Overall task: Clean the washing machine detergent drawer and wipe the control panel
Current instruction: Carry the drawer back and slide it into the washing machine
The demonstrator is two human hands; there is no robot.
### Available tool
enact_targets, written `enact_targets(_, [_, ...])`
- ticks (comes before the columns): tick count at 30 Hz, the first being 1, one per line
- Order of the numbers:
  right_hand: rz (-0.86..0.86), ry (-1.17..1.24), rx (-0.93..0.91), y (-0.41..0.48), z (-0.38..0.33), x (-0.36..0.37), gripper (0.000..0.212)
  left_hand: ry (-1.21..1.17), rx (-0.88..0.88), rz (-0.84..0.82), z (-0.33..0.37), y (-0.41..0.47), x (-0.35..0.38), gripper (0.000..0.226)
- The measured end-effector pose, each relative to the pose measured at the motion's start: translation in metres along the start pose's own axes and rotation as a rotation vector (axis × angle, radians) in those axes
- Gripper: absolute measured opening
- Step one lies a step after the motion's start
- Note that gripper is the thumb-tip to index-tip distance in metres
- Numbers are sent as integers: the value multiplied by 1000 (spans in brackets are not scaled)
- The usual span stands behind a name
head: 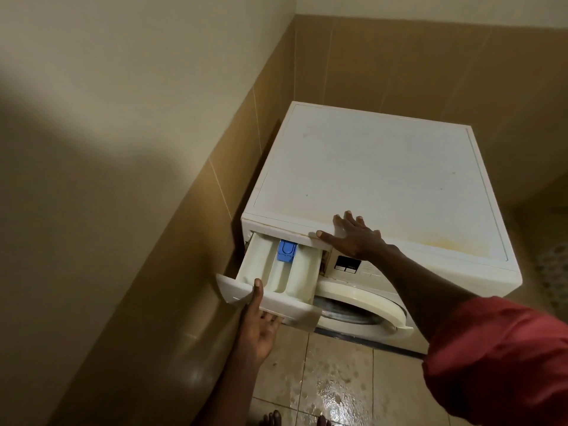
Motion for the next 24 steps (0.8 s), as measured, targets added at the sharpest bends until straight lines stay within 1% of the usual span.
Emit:
enact_targets(4, [2, 7, -1, -1, 0, 1, 94, 6, 25, -34, 13, 13, 20, 69])
enact_targets(10, [-26, 53, -5, 0, 0, 0, 84, 28, 4, -72, 16, 34, 38, 64])
enact_targets(14, [-12, 93, -1, 1, 4, 1, 81, 30, 2, -103, 19, 50, 58, 64])
enact_targets(18, [-41, 119, -6, 3, 3, 1, 77, 36, 0, -100, 24, 63, 69, 63])
enact_targets(20, [-45, 127, -12, 2, 2, -1, 75, 72, 14, -107, 28, 70, 75, 67])
enact_targets(24, [-45, 143, -25, 0, -1, -5, 72, 95, 19, -106, 32, 81, 85, 81])
Point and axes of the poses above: each hand's wrist, its own y-axis towards the middle knuckle, its own x-axis out of the palm, z = x × y, the point moved 8 cm from there along y, towards the middle knuckle, and after that the axes turned 9 degrees about y, right-handed, at the moved point
